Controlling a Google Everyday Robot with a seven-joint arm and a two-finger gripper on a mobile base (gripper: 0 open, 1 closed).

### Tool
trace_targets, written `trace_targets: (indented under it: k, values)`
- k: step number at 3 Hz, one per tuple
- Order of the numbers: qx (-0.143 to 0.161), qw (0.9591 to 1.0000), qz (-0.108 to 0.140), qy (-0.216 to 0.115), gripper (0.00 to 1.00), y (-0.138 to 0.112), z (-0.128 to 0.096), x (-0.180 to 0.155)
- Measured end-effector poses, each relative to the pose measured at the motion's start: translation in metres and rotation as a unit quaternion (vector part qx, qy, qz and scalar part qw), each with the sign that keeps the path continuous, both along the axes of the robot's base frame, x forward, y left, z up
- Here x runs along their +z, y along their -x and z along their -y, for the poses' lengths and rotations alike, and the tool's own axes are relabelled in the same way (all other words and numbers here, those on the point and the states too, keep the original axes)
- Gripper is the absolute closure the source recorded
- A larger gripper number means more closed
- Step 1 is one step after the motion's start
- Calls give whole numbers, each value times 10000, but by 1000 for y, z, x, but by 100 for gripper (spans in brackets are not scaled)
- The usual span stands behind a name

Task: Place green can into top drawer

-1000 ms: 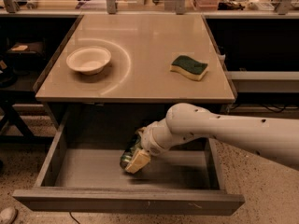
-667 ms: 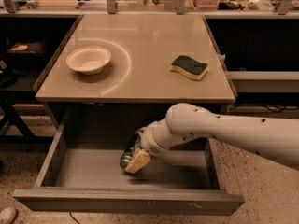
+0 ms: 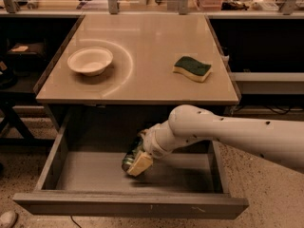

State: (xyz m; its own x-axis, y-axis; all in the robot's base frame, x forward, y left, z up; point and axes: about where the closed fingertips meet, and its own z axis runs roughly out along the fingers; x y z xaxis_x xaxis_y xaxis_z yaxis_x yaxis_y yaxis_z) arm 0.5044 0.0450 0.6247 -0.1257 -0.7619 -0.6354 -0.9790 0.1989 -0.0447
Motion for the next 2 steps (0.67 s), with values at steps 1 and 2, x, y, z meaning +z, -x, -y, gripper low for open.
trace_targets:
  k: [1, 2]
  values:
    - [2, 10000, -1, 0, 0, 0, 0, 0]
    - [2, 10000, 0, 0, 0, 0, 0, 0]
